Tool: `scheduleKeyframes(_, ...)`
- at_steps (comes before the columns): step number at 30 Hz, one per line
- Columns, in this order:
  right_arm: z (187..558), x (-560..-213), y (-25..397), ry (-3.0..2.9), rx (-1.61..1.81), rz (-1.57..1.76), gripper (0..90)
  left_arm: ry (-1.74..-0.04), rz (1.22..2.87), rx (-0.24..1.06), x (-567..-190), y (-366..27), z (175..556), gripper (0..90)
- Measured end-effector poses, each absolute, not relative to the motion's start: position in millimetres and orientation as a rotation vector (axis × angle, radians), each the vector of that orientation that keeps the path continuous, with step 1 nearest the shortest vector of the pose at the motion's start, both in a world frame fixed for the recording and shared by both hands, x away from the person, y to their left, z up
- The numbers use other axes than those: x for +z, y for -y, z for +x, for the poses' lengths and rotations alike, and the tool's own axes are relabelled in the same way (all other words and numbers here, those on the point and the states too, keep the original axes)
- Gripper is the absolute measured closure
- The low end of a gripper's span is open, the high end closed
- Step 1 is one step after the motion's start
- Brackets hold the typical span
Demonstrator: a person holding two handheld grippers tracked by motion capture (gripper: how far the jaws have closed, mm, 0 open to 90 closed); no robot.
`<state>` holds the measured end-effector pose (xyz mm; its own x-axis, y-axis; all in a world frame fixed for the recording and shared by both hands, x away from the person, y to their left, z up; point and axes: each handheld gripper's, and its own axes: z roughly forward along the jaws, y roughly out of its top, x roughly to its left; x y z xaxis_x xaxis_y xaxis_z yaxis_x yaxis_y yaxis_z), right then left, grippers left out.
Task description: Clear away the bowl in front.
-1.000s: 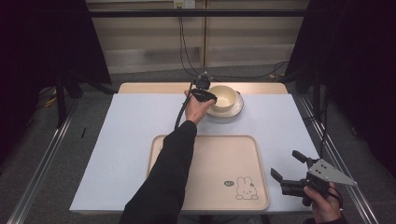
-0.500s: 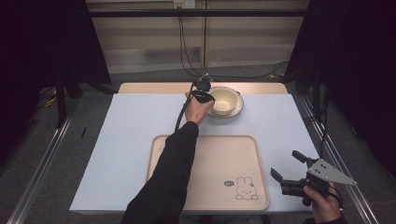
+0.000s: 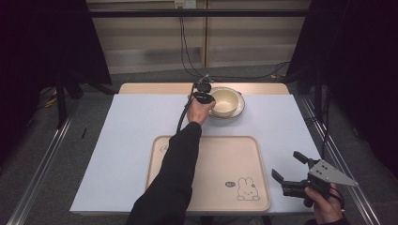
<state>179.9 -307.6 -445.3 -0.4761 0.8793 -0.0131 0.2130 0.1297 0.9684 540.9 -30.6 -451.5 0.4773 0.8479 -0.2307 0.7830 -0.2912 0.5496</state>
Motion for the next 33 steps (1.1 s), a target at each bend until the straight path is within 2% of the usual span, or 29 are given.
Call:
scheduleKeyframes(8,180,-445,308,-1.795,1.378,1.047,0.9,-1.375,2.042,0.097,-452,28,542,83.8)
scheduleKeyframes(33,178,-445,309,-1.79,1.374,1.052,0.9,-1.346,1.971,0.121,-440,16,536,83.5)
